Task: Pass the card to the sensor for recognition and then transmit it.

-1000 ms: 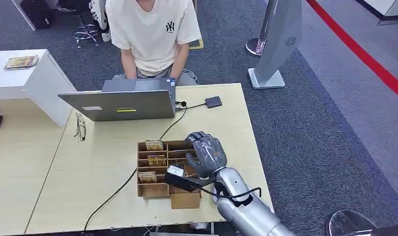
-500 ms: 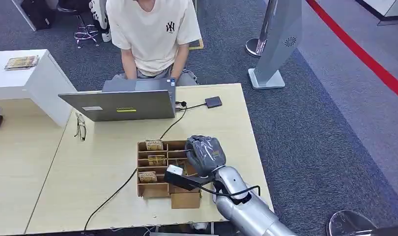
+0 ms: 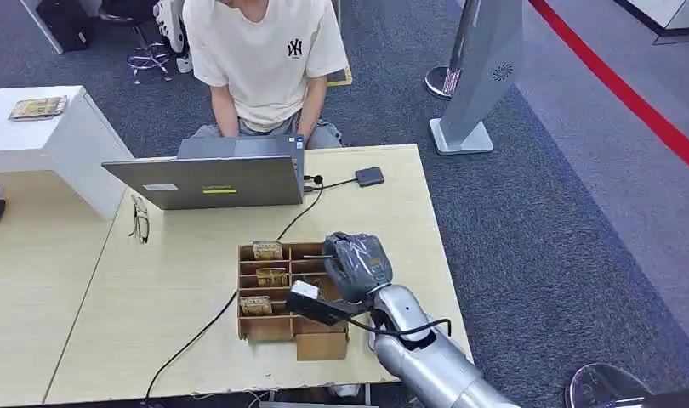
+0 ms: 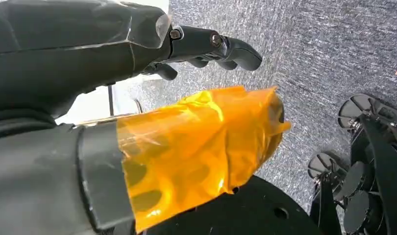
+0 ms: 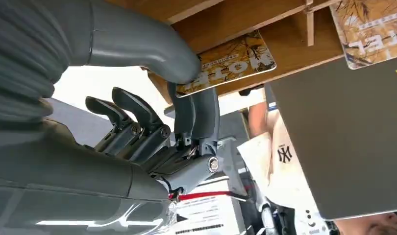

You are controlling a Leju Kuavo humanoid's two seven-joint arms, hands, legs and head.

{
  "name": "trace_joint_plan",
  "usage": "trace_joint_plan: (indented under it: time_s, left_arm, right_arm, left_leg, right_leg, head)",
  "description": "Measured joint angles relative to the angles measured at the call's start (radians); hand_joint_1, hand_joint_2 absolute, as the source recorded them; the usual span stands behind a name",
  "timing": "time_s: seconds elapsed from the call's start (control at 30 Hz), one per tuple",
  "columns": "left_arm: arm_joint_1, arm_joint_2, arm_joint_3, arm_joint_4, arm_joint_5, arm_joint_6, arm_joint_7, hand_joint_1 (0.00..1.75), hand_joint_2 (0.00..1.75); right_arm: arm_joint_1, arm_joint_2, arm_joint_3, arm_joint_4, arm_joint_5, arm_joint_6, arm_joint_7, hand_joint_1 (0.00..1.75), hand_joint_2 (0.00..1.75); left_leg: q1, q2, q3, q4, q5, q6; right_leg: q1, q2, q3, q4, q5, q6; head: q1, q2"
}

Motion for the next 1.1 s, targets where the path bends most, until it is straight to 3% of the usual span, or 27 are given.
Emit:
trace_joint_plan:
  time_s: [0.17, 0.3, 0.5, 0.77, 0.97, 1.1]
  left_arm:
    - [0.0, -0.006, 0.0, -0.012, 0.013, -0.002, 0.0, 0.0, 0.0]
    - [0.001, -0.01, 0.0, -0.027, 0.03, -0.009, 0.0, 0.0, 0.0]
    - [0.002, -0.011, 0.001, -0.029, 0.06, -0.003, -0.022, 0.0, 0.0]
    - [0.005, -0.011, 0.001, -0.029, 0.082, 0.018, -0.051, 0.0, 0.0]
    - [0.005, -0.011, 0.001, -0.028, 0.084, 0.028, -0.064, 0.0, 0.0]
    - [0.005, -0.009, 0.001, -0.019, 0.084, 0.053, -0.077, 0.0, 0.0]
  right_arm:
    - [0.008, 0.0, -0.024, -0.029, -0.081, 0.028, -0.02, 1.75, 1.75]
    - [0.03, -0.013, -0.054, -0.142, -0.188, 0.092, -0.041, 1.75, 1.75]
    - [0.096, -0.082, -0.121, -0.404, -0.453, 0.166, -0.145, 1.75, 1.75]
    - [0.242, -0.184, -0.227, -0.718, -0.733, 0.19, -0.333, 1.75, 1.75]
    - [0.297, -0.214, -0.268, -0.813, -0.998, 0.324, -0.419, 1.75, 1.75]
    - [0.312, -0.214, -0.288, -0.825, -1.221, 0.43, -0.421, 1.75, 1.75]
  left_leg:
    - [0.0, 0.0, 0.0, 0.0, 0.0, 0.0]
    - [0.0, 0.0, 0.0, 0.0, 0.0, 0.0]
    - [0.0, -0.001, -0.001, 0.0, -0.001, 0.0]
    - [0.0, 0.0, -0.001, 0.0, -0.001, 0.001]
    - [0.0, 0.0, -0.001, 0.0, -0.001, 0.001]
    - [0.0, 0.0, -0.001, 0.0, -0.001, 0.001]
  right_leg:
    - [0.0, 0.0, 0.0, 0.0, 0.0, 0.0]
    - [0.0, 0.0, -0.001, 0.0, 0.0, 0.0]
    - [0.0, 0.0, -0.001, 0.0, 0.0, 0.0]
    - [0.0, 0.0, -0.001, 0.0, 0.0, 0.001]
    - [0.0, 0.0, -0.001, 0.0, 0.0, 0.0]
    - [0.0, 0.0, -0.001, 0.0, 0.0, 0.0]
  head:
    - [0.0, 0.0]
    - [0.0, 0.0]
    - [0.0, 0.0]
    - [0.0, 0.0]
    - [0.0, 0.0]
    - [0.0, 0.0]
